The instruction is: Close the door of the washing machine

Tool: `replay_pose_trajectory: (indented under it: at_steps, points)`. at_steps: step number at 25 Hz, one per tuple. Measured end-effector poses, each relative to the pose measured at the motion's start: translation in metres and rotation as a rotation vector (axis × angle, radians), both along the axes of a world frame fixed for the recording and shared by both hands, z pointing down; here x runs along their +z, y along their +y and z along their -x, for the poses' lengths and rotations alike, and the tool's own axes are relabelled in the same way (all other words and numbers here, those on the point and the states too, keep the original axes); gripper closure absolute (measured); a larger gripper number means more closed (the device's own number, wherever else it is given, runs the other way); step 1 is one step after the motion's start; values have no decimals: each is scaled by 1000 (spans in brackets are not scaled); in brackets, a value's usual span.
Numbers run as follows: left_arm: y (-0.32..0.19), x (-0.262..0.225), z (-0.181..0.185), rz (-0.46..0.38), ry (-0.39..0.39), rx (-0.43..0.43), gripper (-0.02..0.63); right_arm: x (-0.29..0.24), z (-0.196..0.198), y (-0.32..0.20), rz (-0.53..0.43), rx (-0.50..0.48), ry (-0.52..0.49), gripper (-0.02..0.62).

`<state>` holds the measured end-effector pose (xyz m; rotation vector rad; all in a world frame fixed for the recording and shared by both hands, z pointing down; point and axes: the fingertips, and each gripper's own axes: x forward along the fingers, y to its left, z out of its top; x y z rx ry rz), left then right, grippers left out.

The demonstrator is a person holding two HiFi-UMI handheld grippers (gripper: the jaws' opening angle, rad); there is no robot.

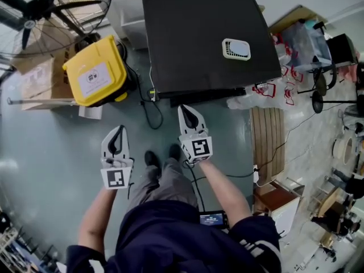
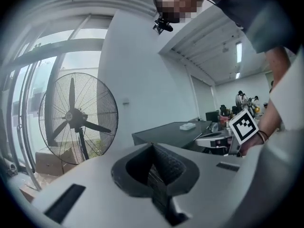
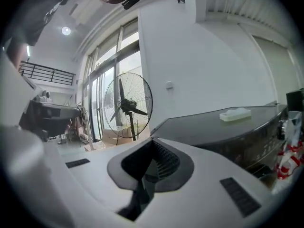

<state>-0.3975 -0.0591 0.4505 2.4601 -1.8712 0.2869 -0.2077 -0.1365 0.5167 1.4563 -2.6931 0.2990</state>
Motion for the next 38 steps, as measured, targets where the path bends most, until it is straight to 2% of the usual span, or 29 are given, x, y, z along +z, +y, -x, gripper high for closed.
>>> replay_pose_trajectory:
  at_steps: [5,13,17,25,30,38]
  points:
    - [-3,-30,9,-59,11,-19,583,-48,-5,6,-48,17,42,574]
    - [5,-94,32,-145,16,-48,583,-154,-28,18,-145,49,71,575]
    - [9,-123,44,-171,34,-46,583,-188,-35,23,-161,58,86,574]
    - [16,-162,61,-207,61,-46,583,-228,-49,27,-193,43,126,575]
    - [20,-179,70,-231,44,-43,583,-252,-54,31,-189,47,102,575]
    - [25,-196,75,-251,67,-52,583,-281,-60,30,-232,74,110,575]
